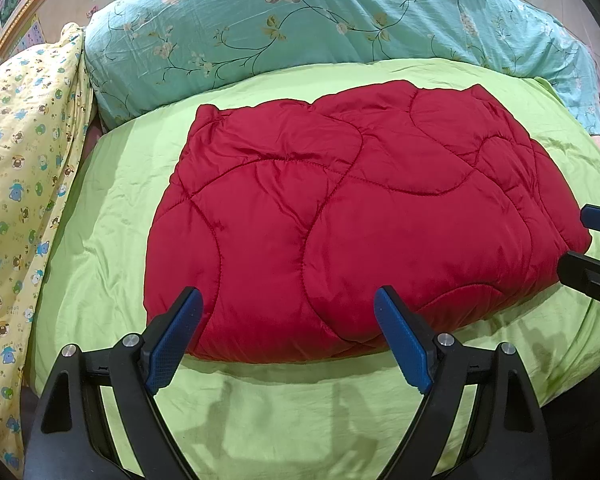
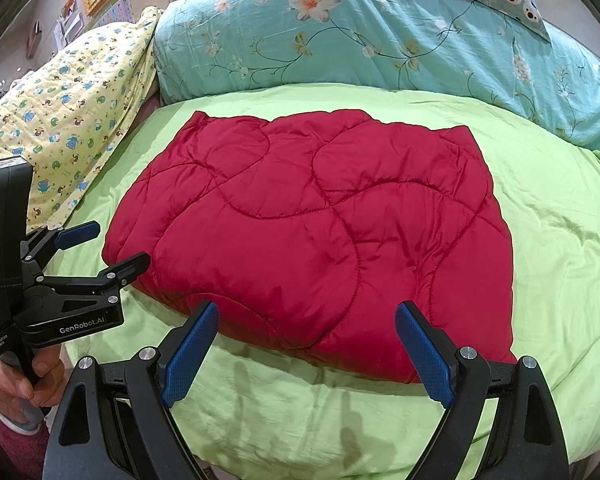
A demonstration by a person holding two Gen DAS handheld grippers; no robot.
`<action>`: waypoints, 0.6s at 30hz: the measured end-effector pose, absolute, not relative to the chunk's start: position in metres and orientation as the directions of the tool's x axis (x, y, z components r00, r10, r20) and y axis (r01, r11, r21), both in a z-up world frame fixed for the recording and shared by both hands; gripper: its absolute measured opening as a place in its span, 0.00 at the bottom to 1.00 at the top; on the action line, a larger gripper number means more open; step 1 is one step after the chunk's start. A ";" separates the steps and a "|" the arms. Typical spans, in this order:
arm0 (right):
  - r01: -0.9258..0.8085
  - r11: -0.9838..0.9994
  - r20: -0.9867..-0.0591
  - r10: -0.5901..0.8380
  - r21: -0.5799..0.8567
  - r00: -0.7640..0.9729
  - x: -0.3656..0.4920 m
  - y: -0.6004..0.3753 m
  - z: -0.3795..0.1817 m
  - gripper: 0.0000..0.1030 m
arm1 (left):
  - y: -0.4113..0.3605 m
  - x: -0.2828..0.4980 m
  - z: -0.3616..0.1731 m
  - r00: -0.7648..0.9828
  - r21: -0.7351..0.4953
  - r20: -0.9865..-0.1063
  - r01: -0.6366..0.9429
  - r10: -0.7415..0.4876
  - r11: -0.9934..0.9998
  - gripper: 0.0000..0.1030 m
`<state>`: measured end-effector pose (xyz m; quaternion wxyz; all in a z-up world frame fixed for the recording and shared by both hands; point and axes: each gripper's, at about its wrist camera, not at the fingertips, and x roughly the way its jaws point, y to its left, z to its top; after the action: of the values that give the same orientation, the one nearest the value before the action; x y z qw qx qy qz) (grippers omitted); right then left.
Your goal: Fold large clothes
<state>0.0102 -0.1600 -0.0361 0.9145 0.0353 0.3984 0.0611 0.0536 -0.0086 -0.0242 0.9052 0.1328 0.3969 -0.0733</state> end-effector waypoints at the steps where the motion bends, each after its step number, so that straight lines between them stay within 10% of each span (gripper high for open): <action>1: -0.084 0.990 -0.724 0.141 0.115 0.675 0.011 -0.160 -0.036 0.89 | -0.009 0.054 -0.024 0.674 0.183 -0.738 0.239 -0.027 0.954 0.86; 18: -0.074 0.988 -0.723 0.149 0.134 0.674 0.014 -0.165 -0.041 0.89 | -0.011 0.056 -0.020 0.688 0.177 -0.725 0.243 -0.041 0.954 0.86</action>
<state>0.0144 -0.1652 -0.0413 0.9138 0.0465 0.3988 0.0610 0.0563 -0.0114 -0.0195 0.9093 0.1305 0.3875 -0.0781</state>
